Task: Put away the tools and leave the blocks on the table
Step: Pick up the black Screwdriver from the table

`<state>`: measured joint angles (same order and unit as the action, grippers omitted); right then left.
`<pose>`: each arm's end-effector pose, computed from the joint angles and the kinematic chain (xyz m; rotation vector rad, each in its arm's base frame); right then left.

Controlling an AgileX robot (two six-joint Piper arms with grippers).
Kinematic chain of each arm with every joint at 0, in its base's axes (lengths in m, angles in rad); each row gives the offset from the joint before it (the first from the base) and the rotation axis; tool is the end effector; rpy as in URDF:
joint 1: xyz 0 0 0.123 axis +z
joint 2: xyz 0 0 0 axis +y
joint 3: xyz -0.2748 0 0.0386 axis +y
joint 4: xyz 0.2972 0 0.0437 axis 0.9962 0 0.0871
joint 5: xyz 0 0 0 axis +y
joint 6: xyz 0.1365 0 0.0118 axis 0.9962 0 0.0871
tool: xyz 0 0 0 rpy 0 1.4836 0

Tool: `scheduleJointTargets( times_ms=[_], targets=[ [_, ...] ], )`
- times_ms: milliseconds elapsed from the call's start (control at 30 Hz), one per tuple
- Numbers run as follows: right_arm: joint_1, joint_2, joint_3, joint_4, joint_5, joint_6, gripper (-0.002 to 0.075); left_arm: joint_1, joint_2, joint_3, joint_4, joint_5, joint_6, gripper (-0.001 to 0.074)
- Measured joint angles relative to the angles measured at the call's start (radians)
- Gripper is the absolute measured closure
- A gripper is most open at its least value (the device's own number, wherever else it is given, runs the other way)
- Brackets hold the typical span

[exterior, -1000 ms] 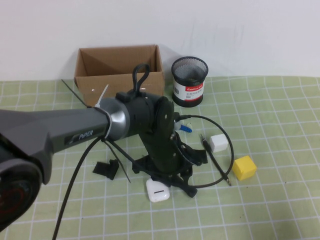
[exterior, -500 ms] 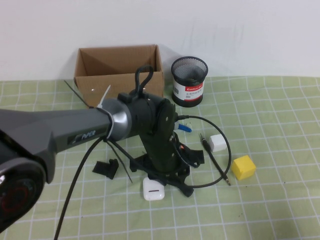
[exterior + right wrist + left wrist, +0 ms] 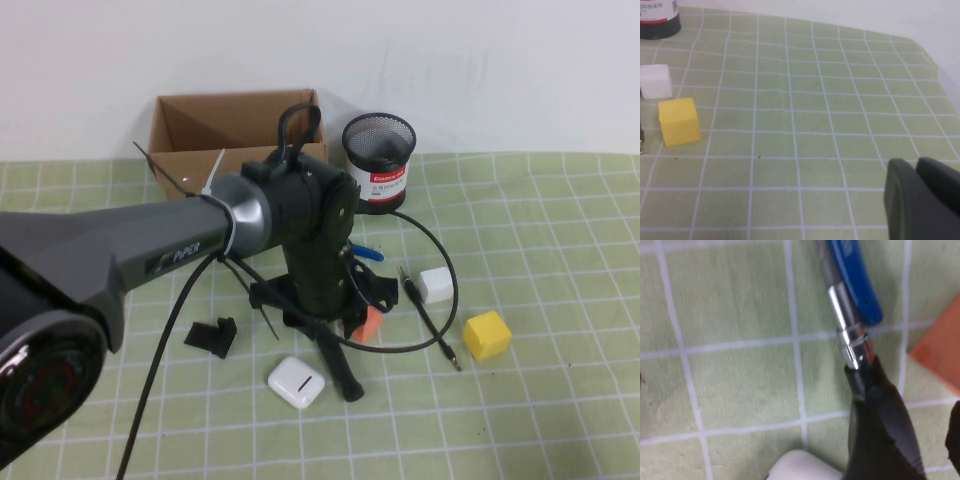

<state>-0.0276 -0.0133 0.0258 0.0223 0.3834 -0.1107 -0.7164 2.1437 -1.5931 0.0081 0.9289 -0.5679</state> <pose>0.1529 -0.0031 0.1562 -0.0644 1.8789 -0.0729 0.3639 -0.3157 0.0799 0.2282 2.9820 -0.1520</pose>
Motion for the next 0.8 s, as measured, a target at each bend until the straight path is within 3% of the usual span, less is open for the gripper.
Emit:
scheduleJointTargets(
  times_ms=[800],
  targets=[
    [0.0, 0.0, 0.0, 0.0, 0.0, 0.0, 0.0734, 0.0, 0.064, -0.015, -0.021, -0.042, -0.002, 0.0451]
  ],
)
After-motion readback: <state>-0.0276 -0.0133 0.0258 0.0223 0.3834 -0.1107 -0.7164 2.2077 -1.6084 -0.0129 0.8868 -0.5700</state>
